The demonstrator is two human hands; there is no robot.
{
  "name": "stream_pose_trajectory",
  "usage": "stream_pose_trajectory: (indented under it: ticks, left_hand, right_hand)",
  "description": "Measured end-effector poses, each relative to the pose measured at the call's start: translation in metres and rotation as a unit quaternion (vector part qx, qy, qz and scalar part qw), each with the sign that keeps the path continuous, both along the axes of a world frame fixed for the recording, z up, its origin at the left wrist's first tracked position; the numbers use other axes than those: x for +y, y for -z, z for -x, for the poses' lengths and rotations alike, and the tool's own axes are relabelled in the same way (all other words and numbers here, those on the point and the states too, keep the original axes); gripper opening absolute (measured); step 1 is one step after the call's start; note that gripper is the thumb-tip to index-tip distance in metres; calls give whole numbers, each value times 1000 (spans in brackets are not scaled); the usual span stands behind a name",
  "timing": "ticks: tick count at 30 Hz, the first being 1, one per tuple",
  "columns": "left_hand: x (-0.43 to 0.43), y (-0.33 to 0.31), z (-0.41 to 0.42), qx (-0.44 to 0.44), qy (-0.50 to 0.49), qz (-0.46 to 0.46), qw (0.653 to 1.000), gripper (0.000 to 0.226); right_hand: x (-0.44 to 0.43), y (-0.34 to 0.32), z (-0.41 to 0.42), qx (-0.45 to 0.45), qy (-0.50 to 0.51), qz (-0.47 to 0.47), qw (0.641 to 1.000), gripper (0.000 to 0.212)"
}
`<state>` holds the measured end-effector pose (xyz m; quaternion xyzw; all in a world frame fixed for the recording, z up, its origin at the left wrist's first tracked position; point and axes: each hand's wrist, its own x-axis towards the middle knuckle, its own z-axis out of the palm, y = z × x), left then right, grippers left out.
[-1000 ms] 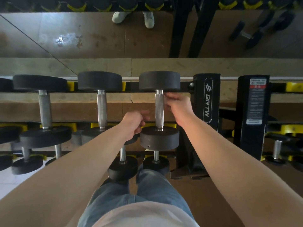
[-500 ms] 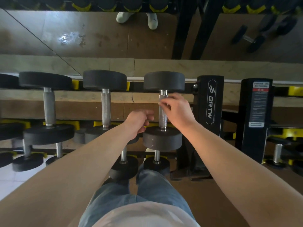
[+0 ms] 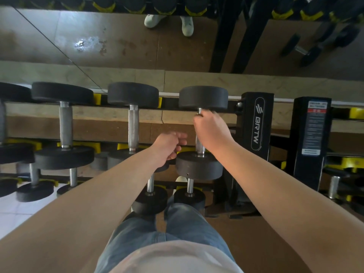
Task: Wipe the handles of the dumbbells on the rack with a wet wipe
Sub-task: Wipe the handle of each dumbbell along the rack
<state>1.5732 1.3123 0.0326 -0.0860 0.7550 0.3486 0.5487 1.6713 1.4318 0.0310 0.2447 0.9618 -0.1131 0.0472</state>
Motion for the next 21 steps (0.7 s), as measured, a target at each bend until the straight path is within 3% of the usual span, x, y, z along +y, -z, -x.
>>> stream_pose_trajectory:
  ticks: [7,10,12,15,17,21]
  left_hand:
    - [-4,3,1,-17,-13,8,1000,22]
    - [-6,0,1,-5,2,2,1000,22]
    - [-8,0,3,-1,7,-5,1000,23]
    - [-9,0,3,-2,6,-14,1000,26]
    - [-8,1,2,0,6,-13,1000,26]
    - [-7,-2,-5,0,24,-29,999,27]
  right_hand:
    - [-36,-11,-9,-150,-54,52,986,32]
    - [-27,-1,-16,-101,-27,48,993,30]
    - [-23,7,-23,-2,29,74,997,24]
    - [-20,8,-27,161,182,157,957,19]
    - [-21,8,-28,166,231,206,936,16]
    - [-25,7,-47,61,194,256,945,9]
